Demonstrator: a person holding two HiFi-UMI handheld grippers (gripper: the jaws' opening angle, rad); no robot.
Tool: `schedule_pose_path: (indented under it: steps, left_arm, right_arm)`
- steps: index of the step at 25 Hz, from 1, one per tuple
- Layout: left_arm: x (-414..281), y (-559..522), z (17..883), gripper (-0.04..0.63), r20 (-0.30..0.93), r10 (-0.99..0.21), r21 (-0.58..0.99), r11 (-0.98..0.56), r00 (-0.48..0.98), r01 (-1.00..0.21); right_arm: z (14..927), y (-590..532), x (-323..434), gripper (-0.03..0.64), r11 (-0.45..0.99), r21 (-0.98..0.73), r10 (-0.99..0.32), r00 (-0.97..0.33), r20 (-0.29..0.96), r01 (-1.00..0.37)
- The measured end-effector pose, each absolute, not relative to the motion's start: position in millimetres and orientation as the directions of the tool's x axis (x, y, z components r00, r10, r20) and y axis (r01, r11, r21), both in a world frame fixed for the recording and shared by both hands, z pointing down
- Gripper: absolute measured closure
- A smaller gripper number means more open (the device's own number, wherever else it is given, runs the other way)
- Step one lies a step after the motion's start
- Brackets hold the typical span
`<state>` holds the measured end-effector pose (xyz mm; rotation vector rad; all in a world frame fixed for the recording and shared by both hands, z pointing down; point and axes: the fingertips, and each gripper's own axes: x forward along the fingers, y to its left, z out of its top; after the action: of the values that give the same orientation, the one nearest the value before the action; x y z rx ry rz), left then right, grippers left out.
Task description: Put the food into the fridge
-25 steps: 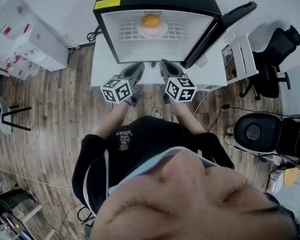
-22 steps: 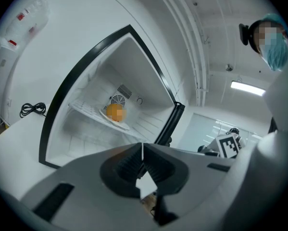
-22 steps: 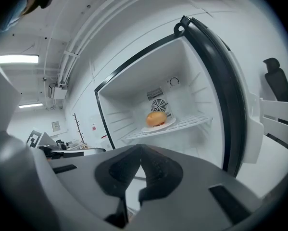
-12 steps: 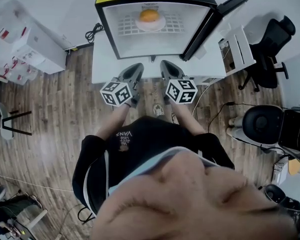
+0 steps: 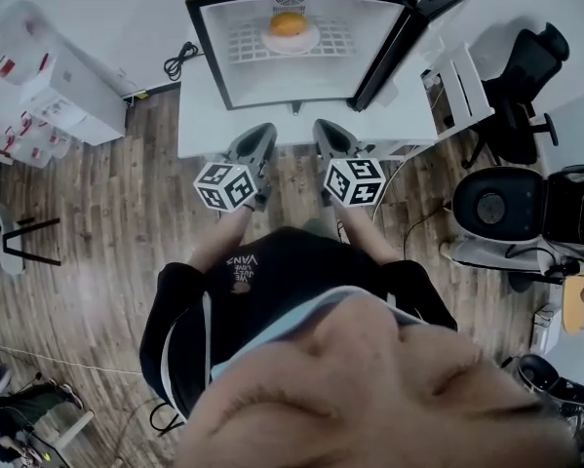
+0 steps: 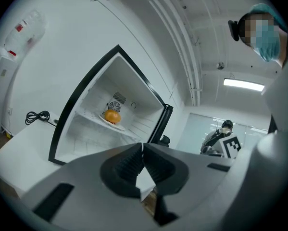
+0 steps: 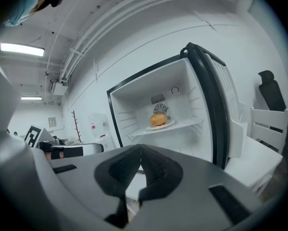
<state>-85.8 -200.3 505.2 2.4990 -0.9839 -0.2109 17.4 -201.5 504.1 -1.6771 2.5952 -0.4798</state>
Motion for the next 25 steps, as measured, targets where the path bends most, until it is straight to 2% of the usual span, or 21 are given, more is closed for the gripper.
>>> schedule_pose_path:
  steps: [25]
  left_arm:
    - [-49, -142, 489, 0.572, 0.023, -0.719, 0.386, -0.635, 0.695, -0.669]
  right_arm:
    - [489, -161, 48, 0.604, 0.456, -0.214, -0.859, -0.490, 0.146, -0.864]
